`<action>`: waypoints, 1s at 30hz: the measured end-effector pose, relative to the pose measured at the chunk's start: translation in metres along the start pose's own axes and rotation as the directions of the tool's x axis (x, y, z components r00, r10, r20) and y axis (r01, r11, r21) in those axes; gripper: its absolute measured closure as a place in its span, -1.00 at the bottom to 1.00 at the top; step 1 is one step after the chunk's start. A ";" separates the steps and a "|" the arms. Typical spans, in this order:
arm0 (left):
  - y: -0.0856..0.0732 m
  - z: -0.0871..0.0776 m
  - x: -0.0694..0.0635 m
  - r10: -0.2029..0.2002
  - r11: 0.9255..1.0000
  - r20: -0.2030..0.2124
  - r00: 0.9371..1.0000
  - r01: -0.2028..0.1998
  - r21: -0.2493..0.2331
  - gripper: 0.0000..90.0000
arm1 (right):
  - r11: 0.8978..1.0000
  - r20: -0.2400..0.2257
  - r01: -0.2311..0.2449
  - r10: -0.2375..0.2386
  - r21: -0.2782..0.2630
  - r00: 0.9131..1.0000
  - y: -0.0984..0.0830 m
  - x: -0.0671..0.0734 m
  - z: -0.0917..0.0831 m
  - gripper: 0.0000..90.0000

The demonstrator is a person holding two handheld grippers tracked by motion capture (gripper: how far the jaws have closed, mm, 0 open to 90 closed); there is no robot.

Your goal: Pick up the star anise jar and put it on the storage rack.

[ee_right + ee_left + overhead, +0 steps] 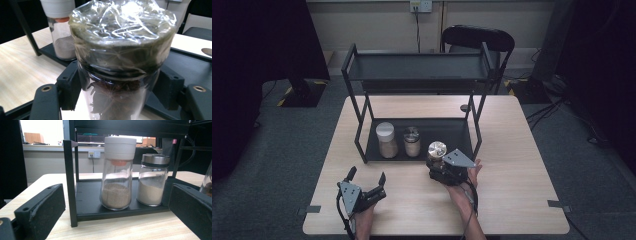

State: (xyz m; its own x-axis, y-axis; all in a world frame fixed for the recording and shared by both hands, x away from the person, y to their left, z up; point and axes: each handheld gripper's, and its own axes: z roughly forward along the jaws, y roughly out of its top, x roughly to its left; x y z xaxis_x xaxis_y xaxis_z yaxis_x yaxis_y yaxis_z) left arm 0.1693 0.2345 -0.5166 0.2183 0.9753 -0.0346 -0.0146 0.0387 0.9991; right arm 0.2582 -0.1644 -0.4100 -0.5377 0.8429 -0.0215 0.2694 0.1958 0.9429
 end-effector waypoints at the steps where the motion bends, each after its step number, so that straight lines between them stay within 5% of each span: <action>1: 0.000 0.000 0.000 0.000 1.000 0.000 1.000 0.000 0.000 -1.00 | 1.000 -0.001 -0.007 0.007 0.003 1.000 0.001 -0.002 0.001 -0.30; 30: 0.000 0.000 0.000 0.000 1.000 0.001 1.000 0.000 0.002 -1.00 | 0.999 0.027 -0.046 0.046 0.011 0.999 0.018 -0.008 0.019 -0.31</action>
State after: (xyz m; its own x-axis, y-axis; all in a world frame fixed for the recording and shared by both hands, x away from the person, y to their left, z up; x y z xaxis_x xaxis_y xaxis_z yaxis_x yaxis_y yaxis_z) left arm 0.1695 0.2346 -0.5162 0.2193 0.9751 -0.0345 -0.0125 0.0381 0.9992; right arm 0.2821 -0.1586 -0.3994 -0.5028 0.8643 0.0128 0.3030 0.1623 0.9391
